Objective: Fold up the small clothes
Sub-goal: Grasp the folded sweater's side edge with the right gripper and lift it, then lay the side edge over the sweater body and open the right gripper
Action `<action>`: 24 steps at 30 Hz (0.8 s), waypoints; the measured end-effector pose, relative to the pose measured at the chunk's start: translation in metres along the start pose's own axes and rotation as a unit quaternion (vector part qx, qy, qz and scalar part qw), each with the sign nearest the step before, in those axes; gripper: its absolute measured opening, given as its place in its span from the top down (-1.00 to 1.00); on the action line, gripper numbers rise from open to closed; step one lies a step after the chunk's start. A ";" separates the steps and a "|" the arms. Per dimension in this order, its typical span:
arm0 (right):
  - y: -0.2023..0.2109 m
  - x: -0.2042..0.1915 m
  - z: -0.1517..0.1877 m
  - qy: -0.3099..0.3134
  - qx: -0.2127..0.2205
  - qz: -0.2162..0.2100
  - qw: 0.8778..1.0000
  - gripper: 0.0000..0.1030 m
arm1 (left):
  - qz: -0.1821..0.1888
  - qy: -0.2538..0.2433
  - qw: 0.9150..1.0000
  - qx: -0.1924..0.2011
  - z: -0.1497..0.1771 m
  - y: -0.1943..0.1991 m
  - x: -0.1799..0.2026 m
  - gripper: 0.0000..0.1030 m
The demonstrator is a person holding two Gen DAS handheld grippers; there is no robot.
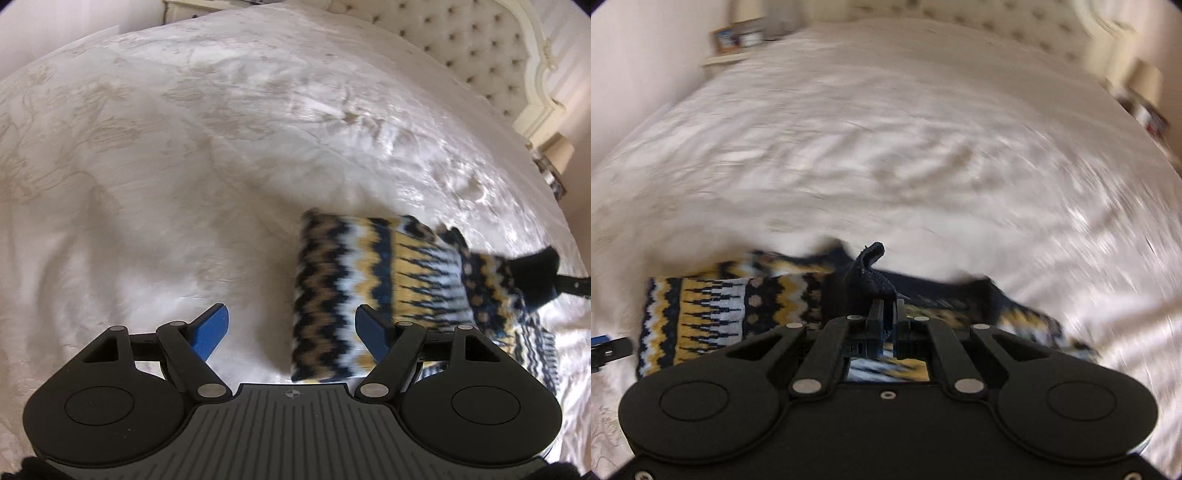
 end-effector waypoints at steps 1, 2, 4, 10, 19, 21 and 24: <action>0.000 0.012 0.004 -0.016 -0.004 0.006 1.000 0.85 | 0.002 -0.004 1.000 -0.001 0.000 0.000 0.004 -0.45; 0.000 0.022 0.006 -0.027 -0.007 0.010 1.000 0.85 | 0.005 -0.010 1.000 -0.001 0.000 0.000 0.008 -0.45; 0.003 0.042 0.012 -0.042 -0.010 0.027 0.999 0.85 | 0.008 -0.022 1.000 -0.002 0.000 0.000 0.015 -0.45; 0.017 0.095 0.027 -0.078 -0.009 0.074 0.994 0.85 | 0.019 -0.052 0.998 -0.007 -0.001 -0.004 0.036 -0.45; 0.016 0.156 0.048 -0.118 -0.018 0.131 0.984 0.85 | 0.046 -0.102 0.994 -0.016 -0.001 -0.014 0.074 -0.45; 0.006 0.164 0.056 -0.130 -0.031 0.135 0.982 0.85 | 0.053 -0.112 0.992 -0.021 0.001 -0.018 0.082 -0.45; -0.012 0.171 0.069 -0.127 -0.051 0.145 0.980 0.85 | 0.058 -0.131 0.989 -0.029 0.005 -0.027 0.097 -0.45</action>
Point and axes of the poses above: each gripper's, at about its wrist camera, not at the fingertips, and y roughly against the way its jaws point, x to its right, z to its underside, the point moved 6 cm from there along -y, roughly the way its jaws point, and after that the axes turned 1 degree about -x, right-handed, at the moved point
